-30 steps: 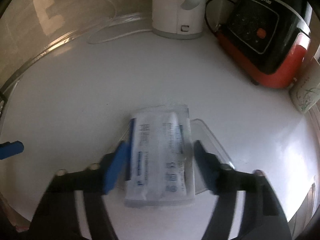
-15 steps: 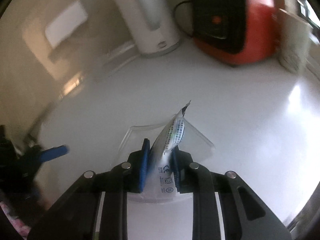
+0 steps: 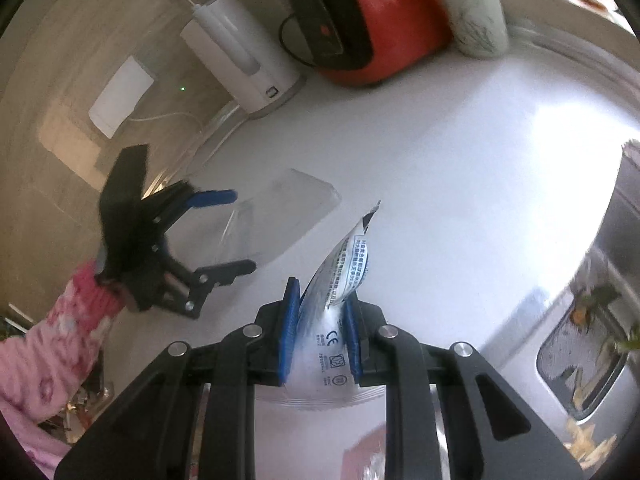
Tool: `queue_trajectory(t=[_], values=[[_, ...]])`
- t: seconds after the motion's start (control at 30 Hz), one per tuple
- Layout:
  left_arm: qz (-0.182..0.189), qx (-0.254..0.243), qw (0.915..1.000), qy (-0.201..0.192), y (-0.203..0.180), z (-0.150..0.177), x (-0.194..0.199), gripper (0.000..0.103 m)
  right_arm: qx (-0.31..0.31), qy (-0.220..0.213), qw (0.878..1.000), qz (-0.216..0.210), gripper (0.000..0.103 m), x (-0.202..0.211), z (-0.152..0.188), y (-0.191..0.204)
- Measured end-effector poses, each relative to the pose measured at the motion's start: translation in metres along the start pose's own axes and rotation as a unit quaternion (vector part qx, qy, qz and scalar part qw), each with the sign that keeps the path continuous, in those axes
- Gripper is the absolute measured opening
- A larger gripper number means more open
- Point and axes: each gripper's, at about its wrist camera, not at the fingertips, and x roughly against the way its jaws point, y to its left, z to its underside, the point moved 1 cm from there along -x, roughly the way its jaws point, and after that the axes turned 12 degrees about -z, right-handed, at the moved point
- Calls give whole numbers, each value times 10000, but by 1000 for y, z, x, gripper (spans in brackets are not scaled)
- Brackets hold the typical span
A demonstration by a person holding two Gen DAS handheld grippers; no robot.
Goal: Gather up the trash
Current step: 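Grasp the clear plastic lid with the left tool while the right tool holds the packets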
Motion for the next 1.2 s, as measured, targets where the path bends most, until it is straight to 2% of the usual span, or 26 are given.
queue_trajectory(t=[0.13, 0.3, 0.33, 0.4, 0.53, 0.63, 0.67, 0.7, 0.73, 0.77, 0.8, 0.93, 0.97, 1.03, 1.07, 1.1, 1.2], values=[[142, -655, 9977, -105, -8, -1, -3, 95, -129, -24, 9999, -77, 23, 11, 9, -3], [286, -976, 9946, -226, -5, -1, -4, 93, -184, -23, 9998, -113, 24, 17, 17, -2], [295, -1017, 9941, -255, -5, -1, -4, 92, -197, -27, 9997, -125, 24, 18, 19, -2], [257, -1038, 9938, -307, -3, 0, -2, 81, -236, -36, 9996, -175, 24, 19, 20, -3], [257, -1145, 9925, -344, -3, -2, -2, 81, -275, -55, 9994, -219, 24, 22, 26, -4], [274, -904, 9944, -465, -3, 0, 2, 78, -333, -117, 9991, -247, 24, 24, 29, -4], [279, -875, 9940, -590, -3, 1, 8, 58, -360, -136, 9989, -265, 24, 24, 29, -4], [243, -760, 9947, -645, -4, 1, 13, 44, -382, -153, 9988, -275, 24, 25, 30, -4], [296, -578, 9960, -621, -2, 1, 16, 37, -409, -167, 9987, -267, 24, 25, 30, -3], [444, -476, 9963, -555, -2, 2, 17, 11, -441, -189, 9984, -295, 24, 26, 32, -4], [541, -389, 9965, -504, -2, 4, 17, 4, -476, -212, 9981, -341, 24, 26, 32, -5], [573, -79, 9973, -442, 4, 6, 15, 5, -514, -279, 9977, -346, 24, 27, 36, -5], [488, -56, 9979, -427, 5, 6, 14, 8, -514, -282, 9977, -343, 24, 27, 37, -4], [192, -172, 9989, -381, 6, 5, 10, 33, -532, -265, 9976, -365, 24, 27, 39, -4], [70, -231, 9990, -372, 6, 4, 9, 61, -535, -262, 9975, -367, 24, 27, 39, -4], [-90, -333, 9985, -414, 6, 5, 8, 74, -536, -242, 9976, -378, 24, 26, 40, -4], [-192, -544, 9980, -243, 8, 2, 1, 80, -538, -223, 9974, -432, 24, 27, 41, -4]])
